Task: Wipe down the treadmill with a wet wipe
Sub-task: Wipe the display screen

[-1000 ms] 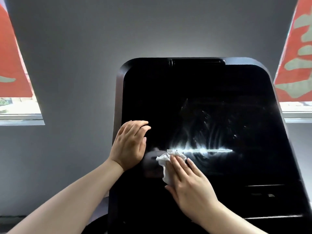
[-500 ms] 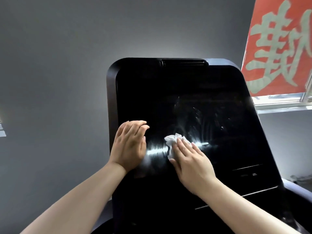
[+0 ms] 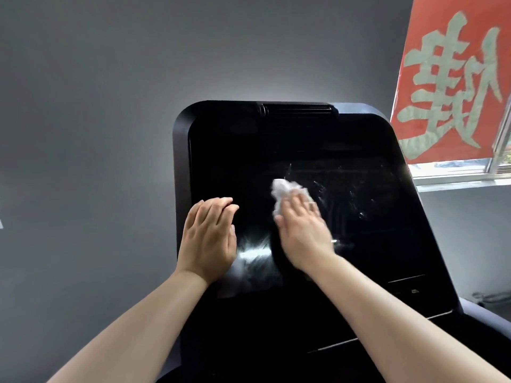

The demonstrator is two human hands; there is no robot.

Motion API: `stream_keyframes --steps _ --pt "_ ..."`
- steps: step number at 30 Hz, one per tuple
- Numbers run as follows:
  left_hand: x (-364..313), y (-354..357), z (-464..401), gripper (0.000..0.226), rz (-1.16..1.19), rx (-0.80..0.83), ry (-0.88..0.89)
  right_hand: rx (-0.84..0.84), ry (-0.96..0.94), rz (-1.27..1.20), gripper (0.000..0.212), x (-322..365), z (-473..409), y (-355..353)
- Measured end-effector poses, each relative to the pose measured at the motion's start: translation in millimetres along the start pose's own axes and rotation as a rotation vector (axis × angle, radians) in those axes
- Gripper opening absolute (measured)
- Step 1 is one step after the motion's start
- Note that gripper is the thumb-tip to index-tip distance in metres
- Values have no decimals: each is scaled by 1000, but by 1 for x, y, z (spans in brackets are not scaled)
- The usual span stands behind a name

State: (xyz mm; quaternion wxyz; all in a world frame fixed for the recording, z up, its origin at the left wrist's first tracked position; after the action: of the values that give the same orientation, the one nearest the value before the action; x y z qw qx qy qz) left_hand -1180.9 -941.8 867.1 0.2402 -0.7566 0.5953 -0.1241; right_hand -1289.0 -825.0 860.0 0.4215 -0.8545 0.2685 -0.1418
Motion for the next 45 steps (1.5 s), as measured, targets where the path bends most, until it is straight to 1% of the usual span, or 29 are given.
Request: stream_keyframes --steps 3,4,5,6,8,10,11,14,15,16,17,19,20,21,22,25,26,27,28,31,32,33,36,37,38,40,43,44,45 --pt "5 1 -1 43 -26 -25 -59 -19 -327 13 53 48 7 12" --pt "6 2 -1 44 -37 -27 -71 -18 -378 50 50 44 5 10" --pt "6 4 -2 45 -46 -25 -75 -9 -370 100 49 28 -3 6" --pt "7 5 -2 46 -56 -20 -77 -19 -303 139 50 6 -15 -2" --pt "7 6 -1 47 -72 -14 -79 4 -45 124 51 -43 -46 -18" --pt "8 7 -2 47 -80 -10 -77 -8 95 22 51 -48 -62 -23" --pt "8 7 -2 47 -83 -9 -75 -34 58 -12 51 -32 -63 -21" --pt "7 7 -2 48 -99 -11 -62 31 -279 12 58 29 -37 -1" --pt "7 8 -1 48 -99 -9 -60 47 -353 71 64 30 -30 -2" --pt "7 8 -1 48 -96 -7 -60 44 -363 117 67 15 -35 -7" --pt "7 8 -2 48 -93 -7 -62 38 -292 132 64 -7 -46 -13" --pt "7 8 -2 47 -94 -6 -70 42 9 118 55 -58 -71 -25" --pt "7 8 -2 47 -94 -4 -72 48 133 79 54 -70 -78 -28" --pt "7 8 -2 47 -95 -3 -76 36 179 28 53 -64 -82 -28" --pt "7 8 -3 48 -94 -3 -79 20 139 -15 52 -45 -84 -24" --pt "7 8 -2 47 -94 7 -79 34 -274 -31 51 40 -62 -8" --pt "7 8 -2 47 -96 9 -80 38 -375 20 52 49 -55 -6" --pt "7 8 -2 47 -97 10 -79 27 -398 66 52 41 -59 -10" --pt "7 8 -2 47 -95 10 -79 11 -328 98 52 22 -71 -14" --pt "7 8 -2 48 -95 2 -82 2 112 19 53 -38 -105 -25" --pt "7 7 -3 48 -97 -4 -80 -5 139 -28 54 -30 -110 -23" --pt "7 7 -3 48 -97 -10 -79 -18 80 -53 54 -8 -112 -20" --pt "7 7 -2 45 -86 -26 -77 18 -313 -69 52 69 -87 -3" --pt "7 7 -2 45 -89 -25 -77 30 -386 -19 51 71 -81 -4" --pt "7 8 -2 44 -91 -18 -77 20 -396 32 50 57 -82 -7" --pt "7 8 -3 44 -84 -13 -81 -13 -219 67 50 3 -98 -18" --pt "7 8 -3 44 -83 -12 -87 4 239 6 51 -82 -107 -30" --pt "7 8 -3 44 -84 -11 -88 16 304 -11 52 -85 -107 -29" --pt "7 8 -4 44 -88 -11 -89 19 290 -18 53 -73 -108 -27"
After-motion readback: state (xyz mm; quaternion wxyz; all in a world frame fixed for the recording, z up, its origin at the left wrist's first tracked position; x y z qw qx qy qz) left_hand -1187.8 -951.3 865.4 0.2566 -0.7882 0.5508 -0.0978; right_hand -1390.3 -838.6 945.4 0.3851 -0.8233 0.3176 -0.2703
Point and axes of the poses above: each hand's wrist, its own z-axis away from the middle knuckle, its own y-axis out of the palm, x = y × z, the point moved 7 cm from there along -z, towards the middle knuckle, and after that the axes turned 9 degrees about -y, right-handed, at the moved point
